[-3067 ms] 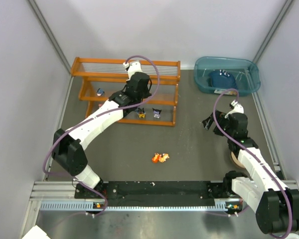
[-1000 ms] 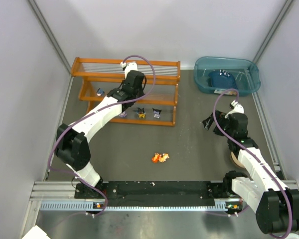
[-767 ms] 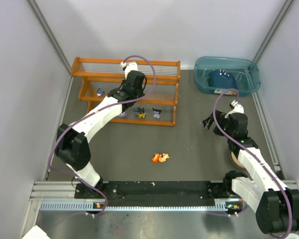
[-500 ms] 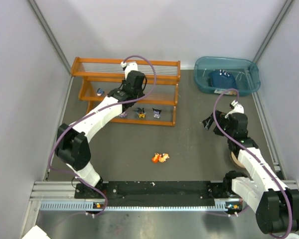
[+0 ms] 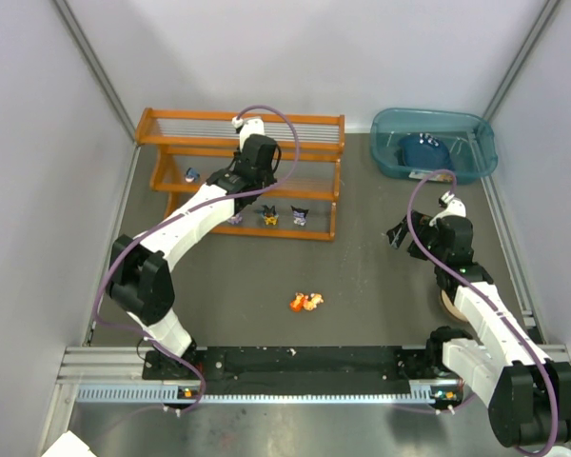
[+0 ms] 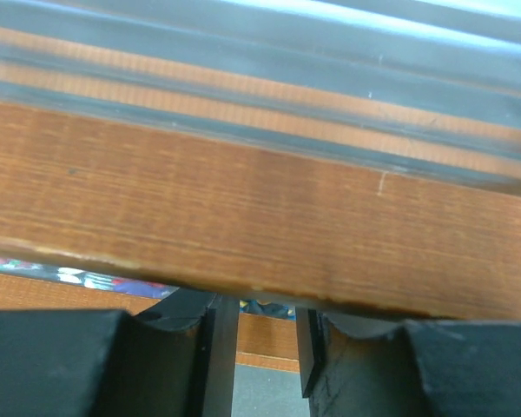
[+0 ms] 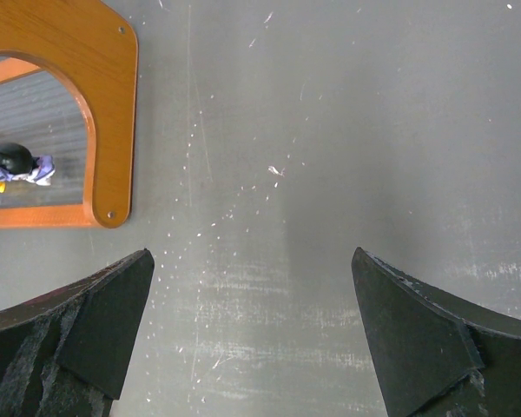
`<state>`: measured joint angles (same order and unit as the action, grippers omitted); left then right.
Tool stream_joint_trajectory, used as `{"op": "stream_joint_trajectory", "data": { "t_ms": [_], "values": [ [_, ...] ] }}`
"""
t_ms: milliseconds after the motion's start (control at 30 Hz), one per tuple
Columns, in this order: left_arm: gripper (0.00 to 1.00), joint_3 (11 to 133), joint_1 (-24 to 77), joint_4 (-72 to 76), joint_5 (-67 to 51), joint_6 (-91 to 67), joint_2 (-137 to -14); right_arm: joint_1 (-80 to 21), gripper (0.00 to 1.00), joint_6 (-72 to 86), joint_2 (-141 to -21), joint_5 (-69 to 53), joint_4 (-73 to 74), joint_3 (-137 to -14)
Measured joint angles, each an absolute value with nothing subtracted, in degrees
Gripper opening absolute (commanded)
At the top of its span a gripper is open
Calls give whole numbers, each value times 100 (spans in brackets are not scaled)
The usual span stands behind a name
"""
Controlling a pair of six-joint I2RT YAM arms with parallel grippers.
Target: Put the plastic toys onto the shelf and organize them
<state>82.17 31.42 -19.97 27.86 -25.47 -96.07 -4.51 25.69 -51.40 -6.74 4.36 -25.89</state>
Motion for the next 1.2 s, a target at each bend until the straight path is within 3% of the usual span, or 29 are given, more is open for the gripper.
{"op": "stream_joint_trajectory", "data": {
  "t_ms": [100,633,967,1200],
  "values": [
    [40,8215,3127,-1973,2759,-2550,-9607,-451,99,2569,-5140,-674,436,-2589],
    [46,8071,3116,-2095,2635,-2552,-9660,-451,99,2569,-5140,-674,436,-2589],
    [44,7970,3079,-2069,2641,-2556,-9692,-451,99,2569,-5140,-674,438,-2589],
    [53,7966,3079,-2049,2637,-2598,-9692,-451,99,2569,-5140,-672,438,-2589]
  ]
}}
